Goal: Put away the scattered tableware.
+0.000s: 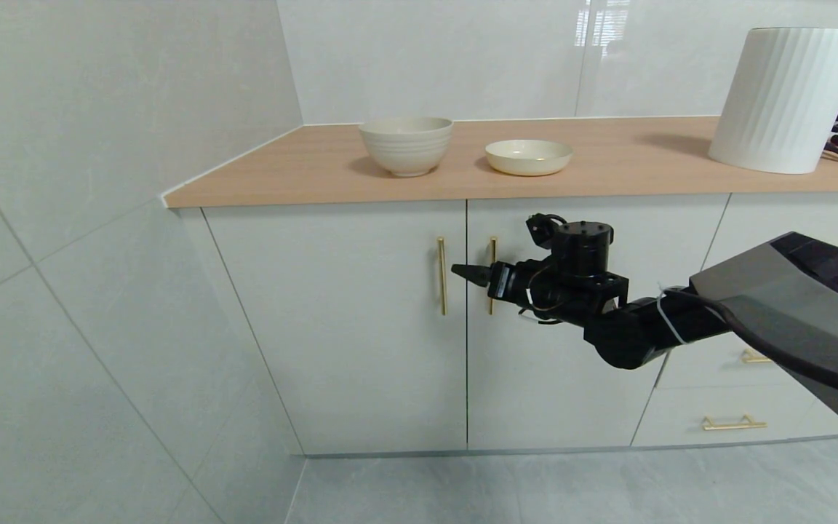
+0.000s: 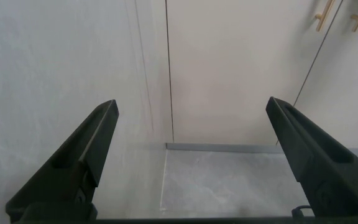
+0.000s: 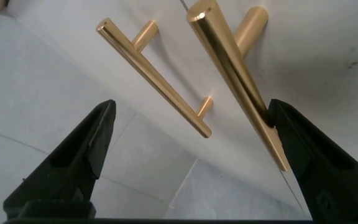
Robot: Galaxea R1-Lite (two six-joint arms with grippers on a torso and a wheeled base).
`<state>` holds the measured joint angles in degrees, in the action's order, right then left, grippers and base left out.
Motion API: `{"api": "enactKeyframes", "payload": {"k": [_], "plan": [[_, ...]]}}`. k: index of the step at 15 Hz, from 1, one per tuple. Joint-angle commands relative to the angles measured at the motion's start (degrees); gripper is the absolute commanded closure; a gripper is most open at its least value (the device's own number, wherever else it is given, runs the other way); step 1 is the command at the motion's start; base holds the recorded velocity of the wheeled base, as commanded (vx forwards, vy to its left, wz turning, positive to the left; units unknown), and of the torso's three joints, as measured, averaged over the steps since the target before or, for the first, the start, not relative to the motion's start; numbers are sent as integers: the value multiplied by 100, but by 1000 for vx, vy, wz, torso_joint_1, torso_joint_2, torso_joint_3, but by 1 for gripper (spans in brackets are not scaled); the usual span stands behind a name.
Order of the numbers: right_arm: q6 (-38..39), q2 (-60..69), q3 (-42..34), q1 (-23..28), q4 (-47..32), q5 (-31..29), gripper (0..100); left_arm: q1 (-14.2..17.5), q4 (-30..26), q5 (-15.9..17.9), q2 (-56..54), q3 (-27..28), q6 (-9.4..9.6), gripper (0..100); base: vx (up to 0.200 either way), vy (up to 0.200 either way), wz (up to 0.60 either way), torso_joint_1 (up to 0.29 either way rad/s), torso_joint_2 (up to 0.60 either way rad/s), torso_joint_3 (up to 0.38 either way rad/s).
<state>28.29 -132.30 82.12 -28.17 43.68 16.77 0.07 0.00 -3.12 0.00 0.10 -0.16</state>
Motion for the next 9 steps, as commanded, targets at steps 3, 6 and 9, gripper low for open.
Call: {"api": "enactKeyframes", "payload": {"k": [3,6,9], "plan": [[1,47,-29,-4,-9,72,0,1,0,-4,0,-1,-2,0,0,0,0,0,0,0],[9,135,-152,-4,-9,124,0,1,0,-4,0,-1,-2,0,0,0,0,0,0,0],[-8,416,-495,5,0,617,0,1,0,-4,0,-1,-2,0,0,0,0,0,0,0]]}}
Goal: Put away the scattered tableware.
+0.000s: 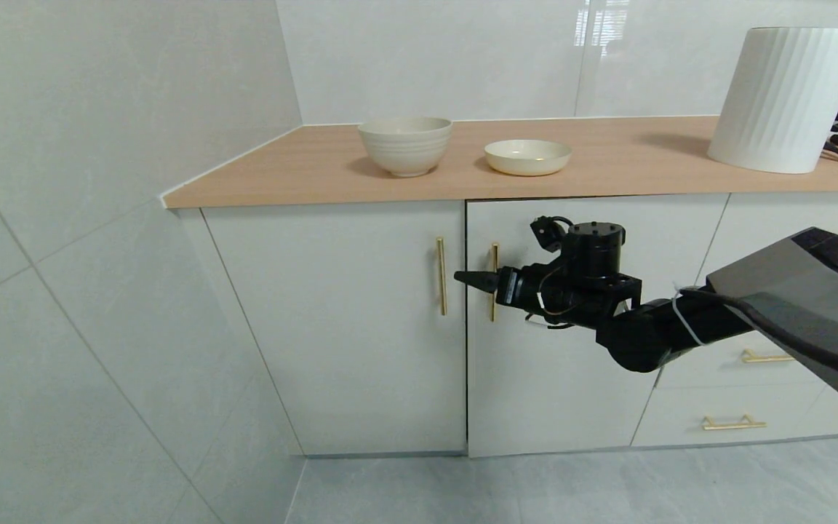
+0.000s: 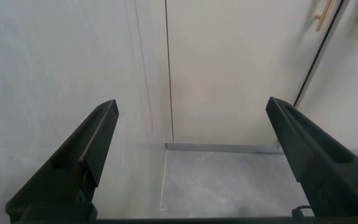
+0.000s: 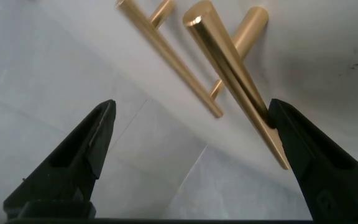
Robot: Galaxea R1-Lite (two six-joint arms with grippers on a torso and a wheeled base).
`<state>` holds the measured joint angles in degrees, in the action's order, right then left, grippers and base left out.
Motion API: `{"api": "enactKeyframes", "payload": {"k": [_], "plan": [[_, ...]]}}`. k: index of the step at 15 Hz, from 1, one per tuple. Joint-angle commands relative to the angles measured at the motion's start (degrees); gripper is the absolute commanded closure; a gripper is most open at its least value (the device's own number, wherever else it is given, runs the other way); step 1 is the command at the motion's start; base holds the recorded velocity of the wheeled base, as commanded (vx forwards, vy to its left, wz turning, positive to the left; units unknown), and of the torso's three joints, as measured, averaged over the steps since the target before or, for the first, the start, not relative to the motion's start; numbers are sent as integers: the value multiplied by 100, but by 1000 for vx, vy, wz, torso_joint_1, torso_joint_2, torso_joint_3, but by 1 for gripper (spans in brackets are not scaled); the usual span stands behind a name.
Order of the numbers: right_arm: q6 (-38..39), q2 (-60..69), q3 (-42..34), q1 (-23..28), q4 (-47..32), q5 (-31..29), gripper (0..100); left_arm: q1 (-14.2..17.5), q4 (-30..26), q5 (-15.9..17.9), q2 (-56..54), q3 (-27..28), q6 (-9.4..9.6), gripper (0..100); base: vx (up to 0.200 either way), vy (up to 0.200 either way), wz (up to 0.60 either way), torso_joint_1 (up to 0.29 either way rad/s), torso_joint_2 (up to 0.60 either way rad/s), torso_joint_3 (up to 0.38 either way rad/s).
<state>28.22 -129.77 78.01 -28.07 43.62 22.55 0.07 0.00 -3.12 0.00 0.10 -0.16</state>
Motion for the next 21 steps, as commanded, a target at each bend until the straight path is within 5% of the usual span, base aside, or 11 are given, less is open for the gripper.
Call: {"api": "enactKeyframes", "payload": {"k": [1,10,18,21], "plan": [[-1,171,-93,-14,6,47,0,1,0,4,0,-1,-2,0,0,0,0,0,0,0],[-54,540,-1033,92,780,575,0,1,0,4,0,-1,25,0,0,0,0,0,0,0],[-54,795,-1218,65,683,786,0,1,44,22,0,96,42,0,0,0,0,0,0,0],[-54,830,-1306,4,683,847,0,-25,-404,602,176,966,-2,0,0,0,0,0,0,0]]}}
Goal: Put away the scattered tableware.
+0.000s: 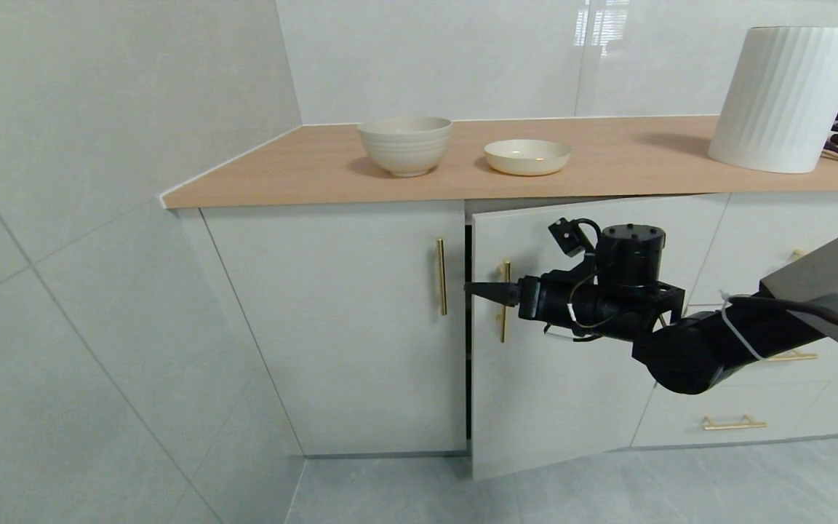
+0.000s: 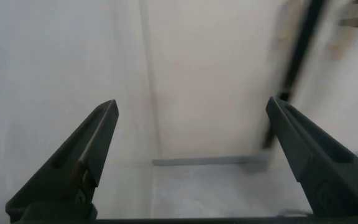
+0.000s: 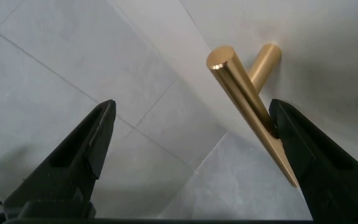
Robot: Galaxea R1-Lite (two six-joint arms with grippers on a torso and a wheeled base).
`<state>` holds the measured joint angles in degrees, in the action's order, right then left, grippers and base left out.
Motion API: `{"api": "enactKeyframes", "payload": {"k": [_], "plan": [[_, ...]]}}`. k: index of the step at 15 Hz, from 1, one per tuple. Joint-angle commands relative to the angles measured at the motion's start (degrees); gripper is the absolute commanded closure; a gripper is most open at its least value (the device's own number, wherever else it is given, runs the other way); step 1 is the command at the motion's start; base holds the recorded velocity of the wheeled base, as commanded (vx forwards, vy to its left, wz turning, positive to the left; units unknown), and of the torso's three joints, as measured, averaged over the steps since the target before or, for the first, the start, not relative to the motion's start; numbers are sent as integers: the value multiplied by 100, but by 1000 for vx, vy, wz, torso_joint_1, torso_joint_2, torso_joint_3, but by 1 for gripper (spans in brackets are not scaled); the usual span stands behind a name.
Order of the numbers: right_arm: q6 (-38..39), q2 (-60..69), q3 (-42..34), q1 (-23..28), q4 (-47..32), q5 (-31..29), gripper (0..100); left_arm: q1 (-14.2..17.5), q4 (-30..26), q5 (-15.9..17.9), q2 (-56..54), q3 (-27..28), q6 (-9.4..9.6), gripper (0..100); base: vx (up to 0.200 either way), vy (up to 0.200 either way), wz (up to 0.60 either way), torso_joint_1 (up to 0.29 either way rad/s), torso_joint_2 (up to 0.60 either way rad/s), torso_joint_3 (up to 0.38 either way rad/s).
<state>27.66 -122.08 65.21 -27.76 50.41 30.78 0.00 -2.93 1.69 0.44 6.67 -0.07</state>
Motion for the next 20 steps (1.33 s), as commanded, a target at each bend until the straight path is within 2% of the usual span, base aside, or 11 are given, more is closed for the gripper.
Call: {"api": "enactKeyframes", "payload": {"k": [1,5,7,8,11,12,14,15,17,18,20], "plan": [[-6,61,-43,-63,4,24,0,-18,-525,367,598,915,-10,0,0,0,0,0,0,0],[-112,114,-157,-89,4,24,0,-18,-507,472,3481,2488,7,0,0,0,0,0,0,0],[-164,140,-237,-151,4,24,0,-70,-33,824,4764,3051,-1,0,0,0,0,0,0,0],[-164,184,-281,-160,4,24,0,-229,266,947,5361,3227,-1,0,0,0,0,0,0,0],[-164,281,-404,-169,4,24,0,-896,899,920,6724,3596,-28,0,0,0,0,0,0,0],[-173,290,-421,-169,4,24,0,-940,925,929,6812,3622,-45,0,0,0,0,0,0,0],[-261,413,-676,-239,13,24,0,-1441,1479,956,7814,4018,-705,0,0,0,0,0,0,0],[-314,430,-711,-256,13,24,0,-1591,1813,964,8191,4106,-872,0,0,0,0,0,0,0],[-323,492,-852,-327,22,24,0,-1793,2411,973,8745,4132,-916,0,0,0,0,0,0,0],[-323,527,-913,-336,22,24,0,-1898,2613,973,8974,4123,-916,100,0,0,0,0,0,0],[-323,571,-948,-344,30,33,0,-2065,2903,1070,9273,4132,-916,100,0,0,0,0,0,0]]}}
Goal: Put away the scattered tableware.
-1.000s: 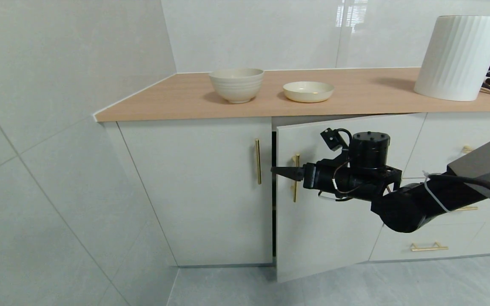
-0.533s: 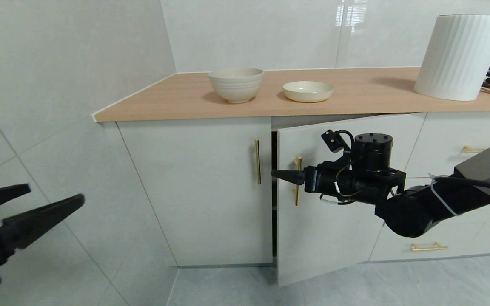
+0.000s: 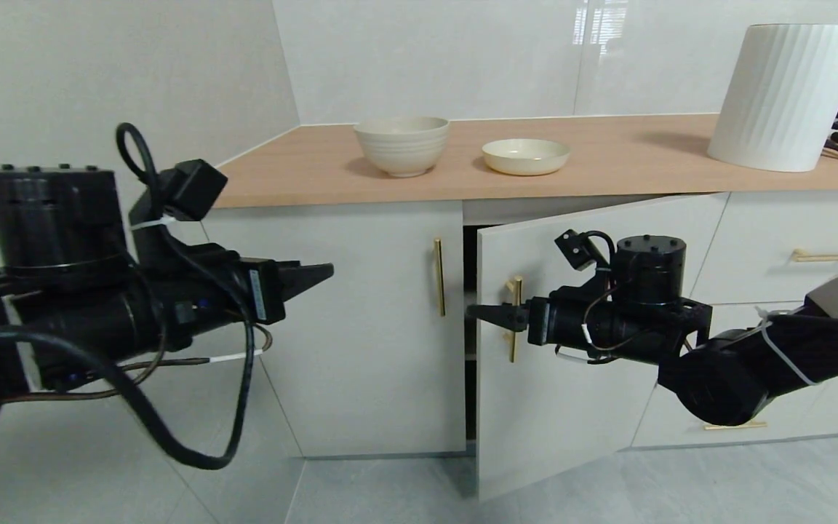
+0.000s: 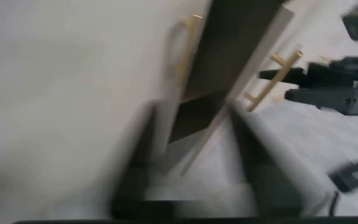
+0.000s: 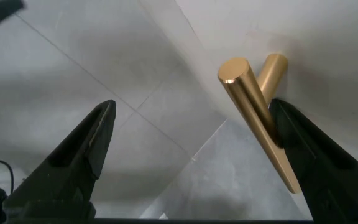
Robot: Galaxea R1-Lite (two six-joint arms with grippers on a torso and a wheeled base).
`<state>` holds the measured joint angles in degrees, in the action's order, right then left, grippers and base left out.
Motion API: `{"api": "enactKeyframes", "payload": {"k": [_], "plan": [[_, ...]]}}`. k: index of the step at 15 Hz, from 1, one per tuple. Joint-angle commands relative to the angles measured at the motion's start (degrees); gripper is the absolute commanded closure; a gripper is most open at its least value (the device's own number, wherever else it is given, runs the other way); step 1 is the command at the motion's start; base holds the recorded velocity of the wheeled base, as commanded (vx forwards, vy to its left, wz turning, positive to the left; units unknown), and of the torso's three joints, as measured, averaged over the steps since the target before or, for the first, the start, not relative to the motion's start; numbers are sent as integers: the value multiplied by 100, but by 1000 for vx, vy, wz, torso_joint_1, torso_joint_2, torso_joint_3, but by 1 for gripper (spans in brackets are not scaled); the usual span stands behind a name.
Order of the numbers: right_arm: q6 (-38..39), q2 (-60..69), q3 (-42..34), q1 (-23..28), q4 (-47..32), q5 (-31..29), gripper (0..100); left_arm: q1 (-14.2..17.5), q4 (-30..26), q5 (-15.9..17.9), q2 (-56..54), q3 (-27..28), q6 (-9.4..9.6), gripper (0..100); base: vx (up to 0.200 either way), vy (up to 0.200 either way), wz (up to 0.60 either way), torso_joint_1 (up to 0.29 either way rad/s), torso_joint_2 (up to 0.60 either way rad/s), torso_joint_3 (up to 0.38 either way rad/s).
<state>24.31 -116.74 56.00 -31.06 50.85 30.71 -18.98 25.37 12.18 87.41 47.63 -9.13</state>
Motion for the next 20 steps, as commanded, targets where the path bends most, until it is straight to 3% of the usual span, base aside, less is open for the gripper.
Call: {"api": "enactKeyframes", "payload": {"k": [1,3,5,7,8,9,15,20], "plan": [[13,55,-72,-14,-5,41,0,-203,284,127,725,45,-19,100,0,0,0,0,0,0],[13,55,-90,-14,4,41,0,-299,618,566,1305,247,-19,100,0,0,0,0,0,0],[13,55,-98,-14,4,41,0,-361,785,549,1868,678,-27,100,0,0,0,0,0,0],[13,55,-98,-14,4,41,0,-572,856,549,2316,1222,-396,100,0,0,0,0,0,0],[13,63,-134,-14,13,41,0,-686,803,566,2676,1803,-678,100,0,0,0,0,0,0],[13,72,-151,-14,22,41,0,-791,715,566,3028,2207,-748,100,0,0,0,0,0,0],[-84,160,-248,-14,13,41,0,-1046,355,470,4083,3525,-748,100,0,0,0,0,0,0],[-93,239,-336,-5,13,49,0,-1213,153,487,4179,3833,-748,100,0,0,0,0,0,0]]}}
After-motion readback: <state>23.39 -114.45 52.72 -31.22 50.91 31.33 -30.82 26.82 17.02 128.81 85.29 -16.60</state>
